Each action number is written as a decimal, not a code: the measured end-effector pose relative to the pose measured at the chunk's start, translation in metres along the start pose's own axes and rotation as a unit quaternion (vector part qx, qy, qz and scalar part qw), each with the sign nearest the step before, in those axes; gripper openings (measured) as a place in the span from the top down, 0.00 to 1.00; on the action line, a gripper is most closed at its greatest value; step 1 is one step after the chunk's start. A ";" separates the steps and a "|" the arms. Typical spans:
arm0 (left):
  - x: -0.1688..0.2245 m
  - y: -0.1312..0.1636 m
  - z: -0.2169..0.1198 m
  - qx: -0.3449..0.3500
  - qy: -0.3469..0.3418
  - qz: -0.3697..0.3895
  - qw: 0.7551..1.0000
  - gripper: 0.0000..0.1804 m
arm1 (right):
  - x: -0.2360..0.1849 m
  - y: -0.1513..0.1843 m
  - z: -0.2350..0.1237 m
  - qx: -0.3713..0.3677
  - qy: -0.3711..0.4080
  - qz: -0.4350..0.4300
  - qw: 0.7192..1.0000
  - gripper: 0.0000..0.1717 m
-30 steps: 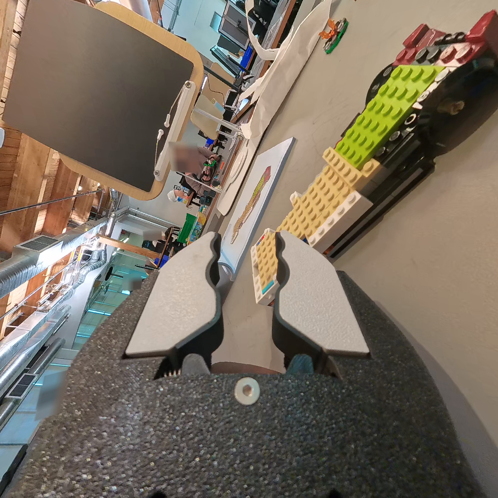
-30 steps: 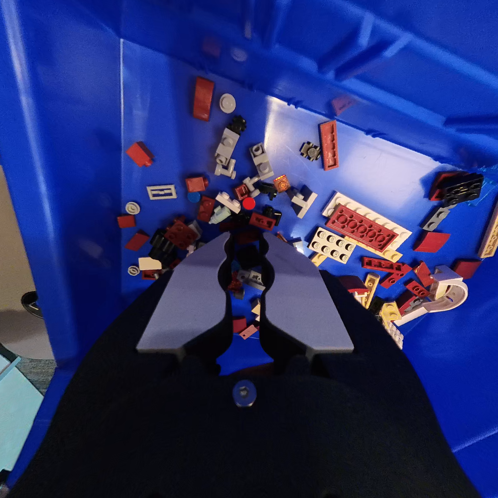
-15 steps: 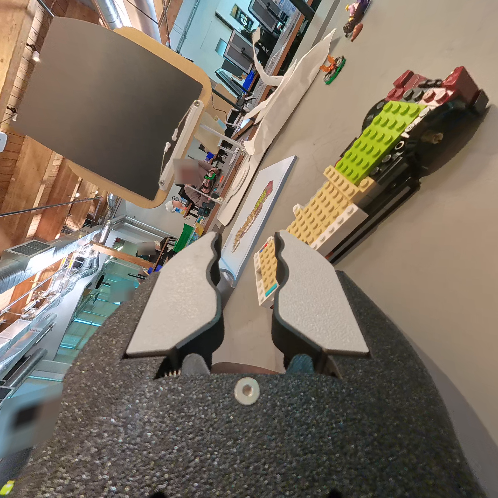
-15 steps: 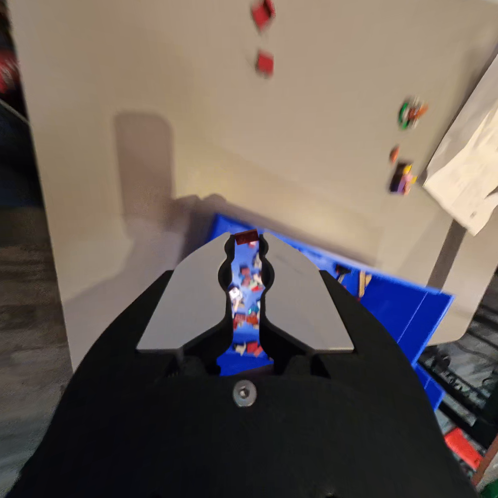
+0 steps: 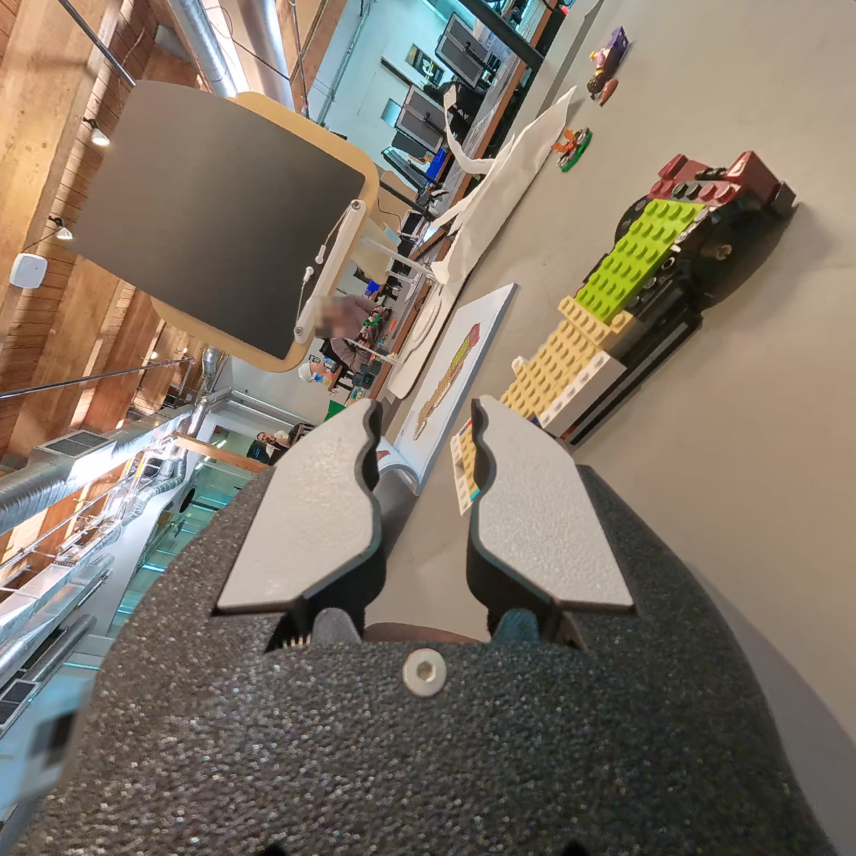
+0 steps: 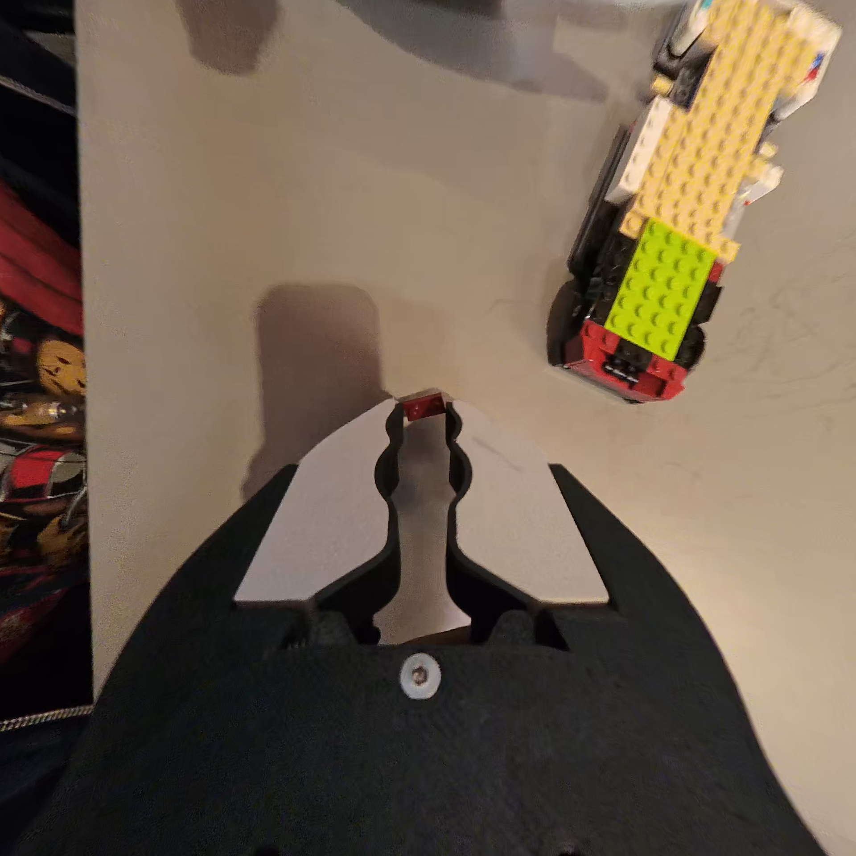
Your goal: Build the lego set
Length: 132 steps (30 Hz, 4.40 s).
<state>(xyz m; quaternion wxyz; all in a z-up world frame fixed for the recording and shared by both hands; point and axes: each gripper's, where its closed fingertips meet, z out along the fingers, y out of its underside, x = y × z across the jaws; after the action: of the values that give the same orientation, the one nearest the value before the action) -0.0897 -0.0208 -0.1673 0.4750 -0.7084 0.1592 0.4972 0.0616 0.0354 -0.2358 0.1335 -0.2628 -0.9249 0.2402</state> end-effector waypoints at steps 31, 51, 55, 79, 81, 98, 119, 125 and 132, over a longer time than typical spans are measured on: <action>0.008 0.017 0.014 -0.050 -0.003 0.015 0.999 0.80 | 0.109 0.290 -0.170 -0.194 0.011 0.171 0.966 0.87; 0.016 0.016 0.017 -0.048 0.012 0.034 0.998 0.80 | 0.107 0.298 -0.167 -0.214 0.015 0.190 0.958 0.92; 0.014 0.015 0.016 -0.044 0.011 0.029 0.999 0.80 | 0.104 0.280 -0.183 -0.199 0.048 0.179 0.962 0.92; 0.016 0.011 0.009 -0.032 0.025 0.022 0.999 0.80 | 0.003 0.060 -0.070 0.061 0.118 0.095 0.987 0.87; 0.016 0.011 0.010 -0.032 0.027 0.019 0.999 0.80 | 0.006 0.067 -0.078 0.057 0.126 0.103 0.985 0.87; 0.017 0.018 0.015 -0.043 0.030 0.012 0.999 0.80 | 0.017 0.192 -0.206 -0.087 0.199 0.104 0.970 0.88; 0.013 0.027 0.025 -0.081 -0.011 0.057 0.995 0.81 | 0.068 0.288 -0.171 -0.179 -0.075 -0.052 0.980 0.93; 0.012 0.028 0.026 -0.085 -0.013 0.058 0.995 0.81 | 0.065 0.296 -0.164 -0.196 -0.102 -0.024 0.975 0.94; 0.012 0.028 0.026 -0.083 -0.013 0.060 0.995 0.82 | 0.069 0.296 -0.161 -0.206 -0.092 -0.009 0.974 0.92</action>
<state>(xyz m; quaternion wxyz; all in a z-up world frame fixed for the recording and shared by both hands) -0.1178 -0.0103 -0.1933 0.3858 -0.7279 0.1540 0.5455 0.1898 0.3543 -0.2434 -0.0073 -0.2529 -0.9651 0.0670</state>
